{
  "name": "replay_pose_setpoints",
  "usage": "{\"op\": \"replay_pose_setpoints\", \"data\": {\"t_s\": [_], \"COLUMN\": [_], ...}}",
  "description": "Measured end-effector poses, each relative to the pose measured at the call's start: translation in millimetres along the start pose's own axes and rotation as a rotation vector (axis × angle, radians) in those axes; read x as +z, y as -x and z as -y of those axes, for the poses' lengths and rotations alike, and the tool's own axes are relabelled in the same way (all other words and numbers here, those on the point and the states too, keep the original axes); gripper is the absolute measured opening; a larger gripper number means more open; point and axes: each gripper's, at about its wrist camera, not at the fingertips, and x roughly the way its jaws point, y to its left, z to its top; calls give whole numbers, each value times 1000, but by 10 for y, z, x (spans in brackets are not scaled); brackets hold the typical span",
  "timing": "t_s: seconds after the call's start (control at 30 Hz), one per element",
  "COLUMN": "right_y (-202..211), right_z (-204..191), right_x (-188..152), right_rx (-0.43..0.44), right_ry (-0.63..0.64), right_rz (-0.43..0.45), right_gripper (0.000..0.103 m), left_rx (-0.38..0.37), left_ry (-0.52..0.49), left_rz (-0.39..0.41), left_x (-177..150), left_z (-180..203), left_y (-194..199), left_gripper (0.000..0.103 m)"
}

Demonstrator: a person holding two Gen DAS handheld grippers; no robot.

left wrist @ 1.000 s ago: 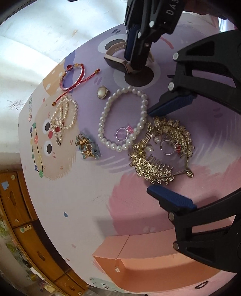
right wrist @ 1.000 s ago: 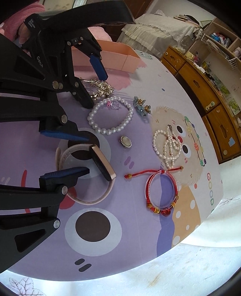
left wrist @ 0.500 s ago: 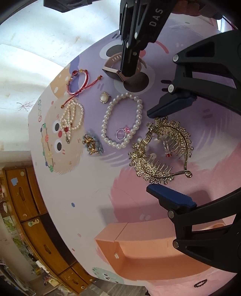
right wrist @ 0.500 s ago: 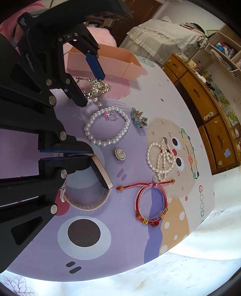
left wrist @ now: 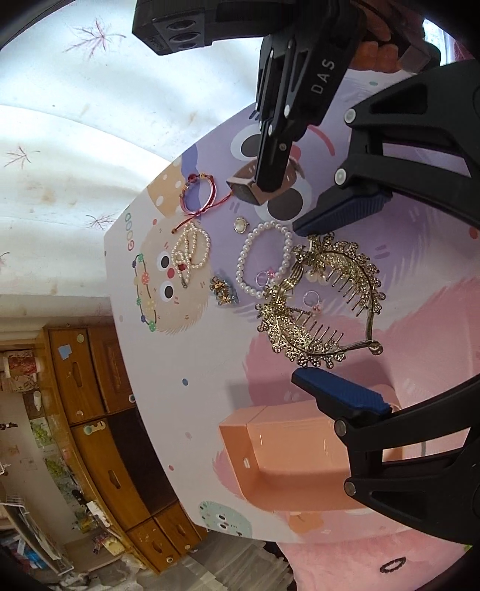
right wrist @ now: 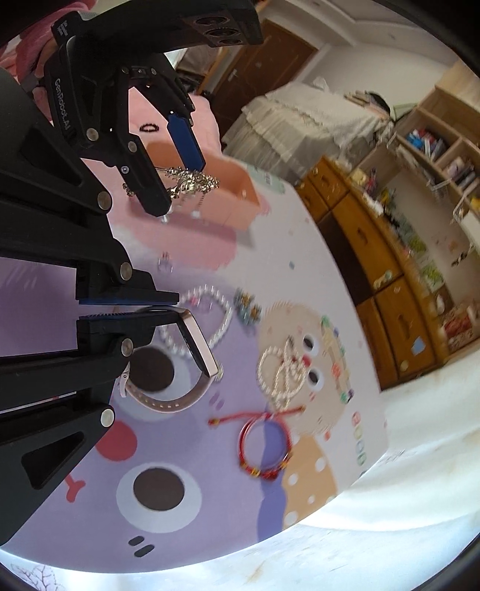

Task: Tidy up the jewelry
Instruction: 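Carry the gold comb and the watch into the pink box and open both tools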

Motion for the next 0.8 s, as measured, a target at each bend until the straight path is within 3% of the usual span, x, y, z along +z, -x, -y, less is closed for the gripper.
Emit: {"op": "replay_pose_setpoints", "data": {"t_s": [0.2,0.43,0.5,0.67,0.8], "right_y": [169,345,373,354,298], "right_z": [-424,-997,-1194,-1714,-2118], "right_x": [-14,-75,-88,-147,-218], "right_rx": [62,103,97,54,50], "right_ry": [98,191,228,280,290], "right_rz": [42,90,98,117,135], "right_gripper": [3,3,3,3,3], "left_rx": [-9,0,0,-107,-139], "left_ry": [79,196,232,334,310], "left_rz": [20,63,44,9,1], "left_x": [-70,-142,-137,-127,-57], "left_z": [-196,-679,-851,-1338,-1607], "left_y": [379,823,907,1105,1169], "left_gripper": [71,71,71,71,71]}}
